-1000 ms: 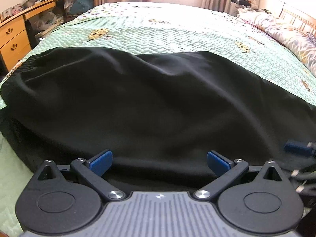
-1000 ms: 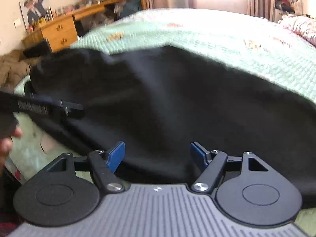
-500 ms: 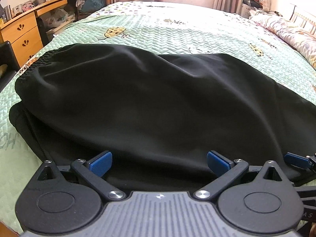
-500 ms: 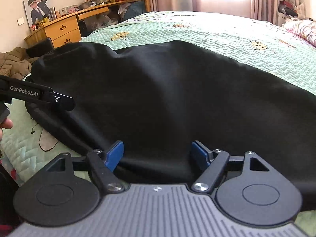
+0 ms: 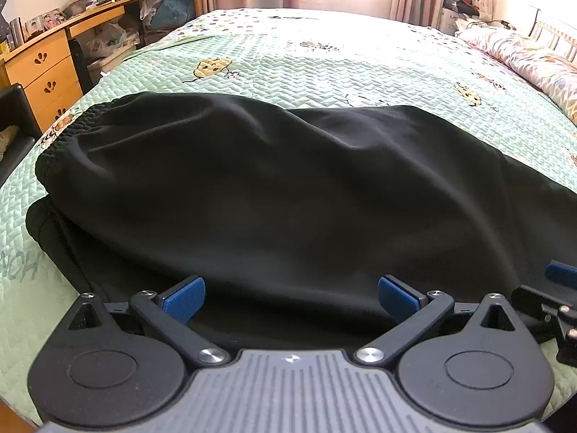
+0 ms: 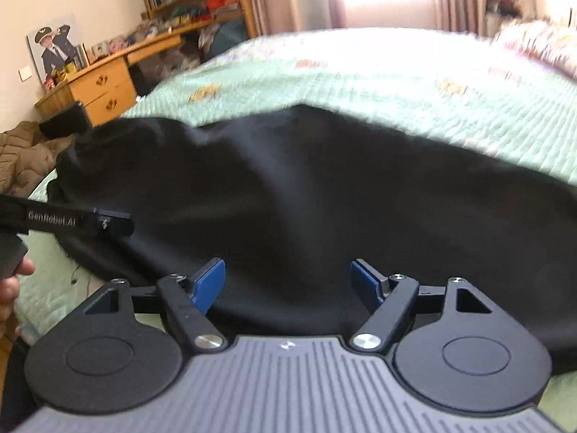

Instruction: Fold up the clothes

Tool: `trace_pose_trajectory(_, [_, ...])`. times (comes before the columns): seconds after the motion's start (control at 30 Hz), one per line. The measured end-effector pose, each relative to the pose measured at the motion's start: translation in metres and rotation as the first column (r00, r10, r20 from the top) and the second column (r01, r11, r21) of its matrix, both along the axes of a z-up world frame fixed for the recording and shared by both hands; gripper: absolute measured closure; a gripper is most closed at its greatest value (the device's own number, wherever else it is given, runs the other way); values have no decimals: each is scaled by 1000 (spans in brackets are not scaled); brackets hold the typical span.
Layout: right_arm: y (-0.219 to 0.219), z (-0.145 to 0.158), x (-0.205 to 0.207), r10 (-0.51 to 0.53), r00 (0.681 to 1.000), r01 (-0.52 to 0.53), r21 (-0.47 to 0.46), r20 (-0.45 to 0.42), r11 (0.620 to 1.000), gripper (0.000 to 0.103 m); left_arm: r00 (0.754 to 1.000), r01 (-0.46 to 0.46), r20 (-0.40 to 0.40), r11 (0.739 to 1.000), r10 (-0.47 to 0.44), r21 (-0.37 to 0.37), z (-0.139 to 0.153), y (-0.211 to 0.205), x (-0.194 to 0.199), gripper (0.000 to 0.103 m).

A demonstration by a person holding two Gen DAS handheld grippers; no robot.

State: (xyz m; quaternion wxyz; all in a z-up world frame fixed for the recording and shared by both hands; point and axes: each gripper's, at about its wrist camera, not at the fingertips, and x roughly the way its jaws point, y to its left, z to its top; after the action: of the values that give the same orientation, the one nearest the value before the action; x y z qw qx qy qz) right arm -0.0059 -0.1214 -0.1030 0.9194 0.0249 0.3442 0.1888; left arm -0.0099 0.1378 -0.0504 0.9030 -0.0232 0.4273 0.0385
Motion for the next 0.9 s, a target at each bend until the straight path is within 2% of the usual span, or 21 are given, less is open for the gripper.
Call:
trace_pose_trajectory(0.07, [-2,-3,2,-10,1000,10,-7,-6,1000,25,1000,2,1,1000,-2,0,1,-2,0,1])
trace_pose_trajectory(0.17, [-6,-23,7,-23,995,20,-29,-97,999,22,1000,10,1,1000,-10,1,2,-6,1,1])
trace_pose_trajectory(0.23, [-7,-29,-1,-2,999,0,-37,-50,999,20,1000,19,1,1000,-19,3,3,-9,1,1])
trace_pose_trajectory(0.6, [-16,-26,-9,9,998,-9,7,-65,1000,16,999,53,1,998,-53,29,7,-25,-1,1])
trace_pose_trajectory(0.73, [-23,-13,-10,-23,999,25,52,-42,998,17,997,71,2,997,-71,41,7,-32,3,1])
trace_pose_trajectory(0.83, [-30,-5,-10,-57,998,56,47,20,997,16,996,92,4,995,-92,50,4,-40,10,1])
trace_pose_trajectory(0.9, [-34,-10,-7,-73,997,73,41,-2,996,16,994,105,-5,993,-105,48,-1,-46,17,1])
